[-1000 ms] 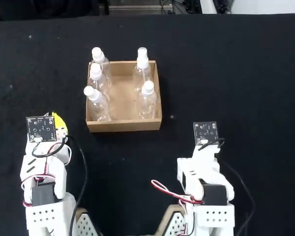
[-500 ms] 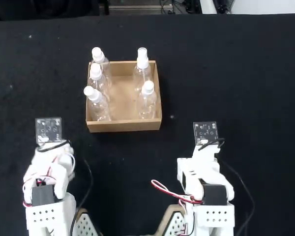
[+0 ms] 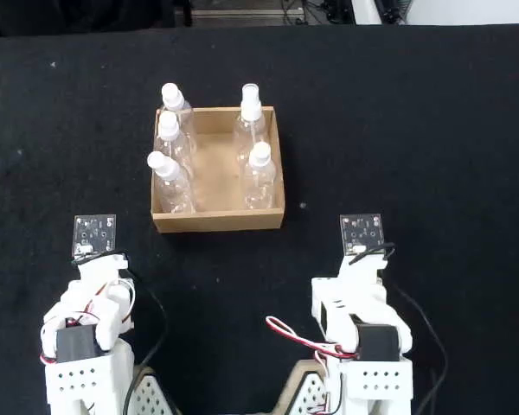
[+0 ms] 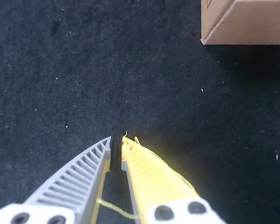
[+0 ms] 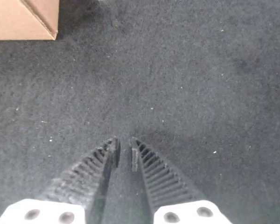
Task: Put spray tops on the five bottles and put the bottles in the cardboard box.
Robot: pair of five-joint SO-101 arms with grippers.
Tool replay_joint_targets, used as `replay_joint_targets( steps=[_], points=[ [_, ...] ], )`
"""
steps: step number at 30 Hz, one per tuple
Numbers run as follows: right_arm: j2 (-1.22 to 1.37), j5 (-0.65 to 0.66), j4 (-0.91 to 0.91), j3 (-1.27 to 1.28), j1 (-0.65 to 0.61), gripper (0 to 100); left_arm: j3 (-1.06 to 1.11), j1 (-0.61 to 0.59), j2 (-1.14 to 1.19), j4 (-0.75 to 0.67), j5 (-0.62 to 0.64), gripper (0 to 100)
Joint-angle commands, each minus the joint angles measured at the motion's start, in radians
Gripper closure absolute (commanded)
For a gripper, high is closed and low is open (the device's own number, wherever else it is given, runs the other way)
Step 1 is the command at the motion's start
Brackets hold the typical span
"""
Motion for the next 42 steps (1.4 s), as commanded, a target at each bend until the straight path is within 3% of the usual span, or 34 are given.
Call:
replay_joint_targets(
  steps=[1,13,19,42],
  points=[
    [-0.094,0.002,0.006,-0.002,-0.018,98.7,0.015,0.01,-0.015,0.018,0.0,97],
    [-0.094,0.002,0.006,-0.002,-0.018,98.7,0.015,0.002,-0.017,0.017,0.011,97],
    [-0.094,0.002,0.006,-0.002,-0.018,98.7,0.015,0.007,-0.017,0.017,0.199,97],
    [-0.094,0.002,0.006,-0.002,-0.018,98.7,0.015,0.005,-0.014,0.026,0.204,97]
  ],
)
